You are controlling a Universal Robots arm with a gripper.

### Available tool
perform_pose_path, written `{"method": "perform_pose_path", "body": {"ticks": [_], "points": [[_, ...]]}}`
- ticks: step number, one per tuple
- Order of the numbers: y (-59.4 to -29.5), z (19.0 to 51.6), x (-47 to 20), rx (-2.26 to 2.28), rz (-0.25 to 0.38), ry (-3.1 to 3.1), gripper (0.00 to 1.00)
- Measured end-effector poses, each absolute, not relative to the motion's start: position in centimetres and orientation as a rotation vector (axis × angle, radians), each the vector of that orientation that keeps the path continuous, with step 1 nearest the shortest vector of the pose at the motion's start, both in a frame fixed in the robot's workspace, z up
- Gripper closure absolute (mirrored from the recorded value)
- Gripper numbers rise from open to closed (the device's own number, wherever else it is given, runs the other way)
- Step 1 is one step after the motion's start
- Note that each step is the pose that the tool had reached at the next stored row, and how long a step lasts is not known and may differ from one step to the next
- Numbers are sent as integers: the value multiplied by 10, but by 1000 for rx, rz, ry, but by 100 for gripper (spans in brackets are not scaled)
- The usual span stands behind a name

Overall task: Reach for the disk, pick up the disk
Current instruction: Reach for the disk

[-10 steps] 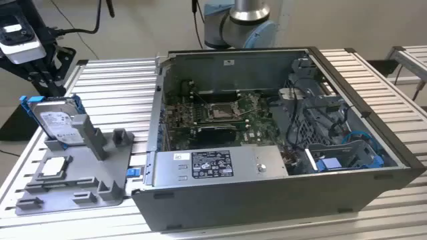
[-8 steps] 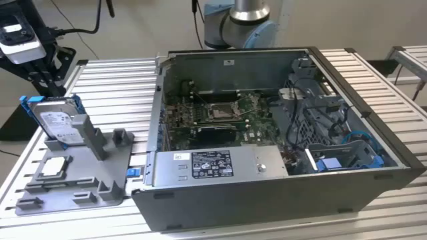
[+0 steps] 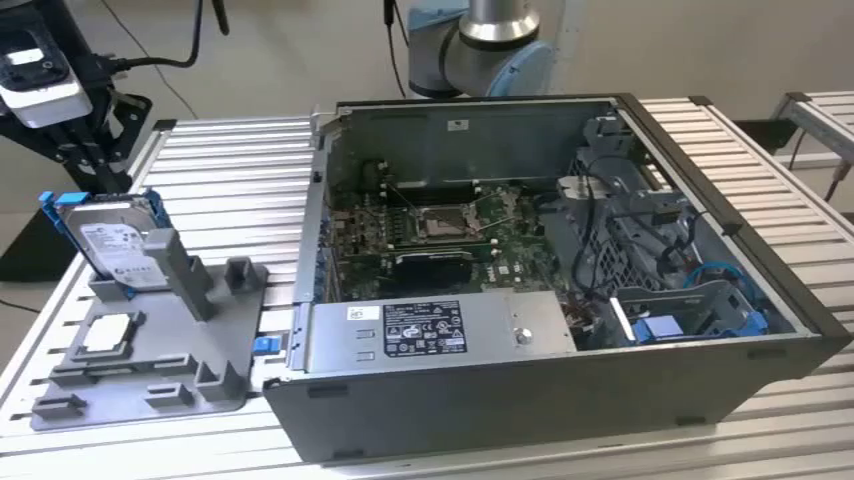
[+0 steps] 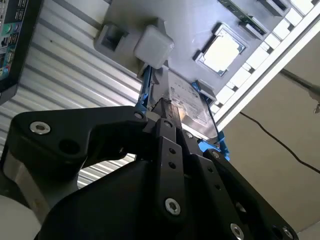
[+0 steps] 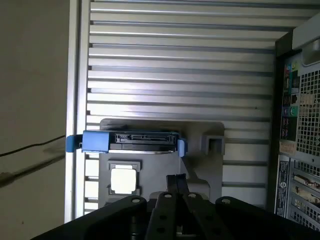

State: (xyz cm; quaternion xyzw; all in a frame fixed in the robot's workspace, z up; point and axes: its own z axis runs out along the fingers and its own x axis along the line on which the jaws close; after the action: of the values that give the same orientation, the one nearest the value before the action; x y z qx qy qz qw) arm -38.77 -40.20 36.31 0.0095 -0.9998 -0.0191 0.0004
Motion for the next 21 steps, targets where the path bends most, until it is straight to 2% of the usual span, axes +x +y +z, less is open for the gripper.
{"method": "perform_pose_path", "body": {"ticks": [10,21], "points": [[-387,363,-391,30,-60,-3140,100],[-381,362,-430,30,-60,-3140,100]]}}
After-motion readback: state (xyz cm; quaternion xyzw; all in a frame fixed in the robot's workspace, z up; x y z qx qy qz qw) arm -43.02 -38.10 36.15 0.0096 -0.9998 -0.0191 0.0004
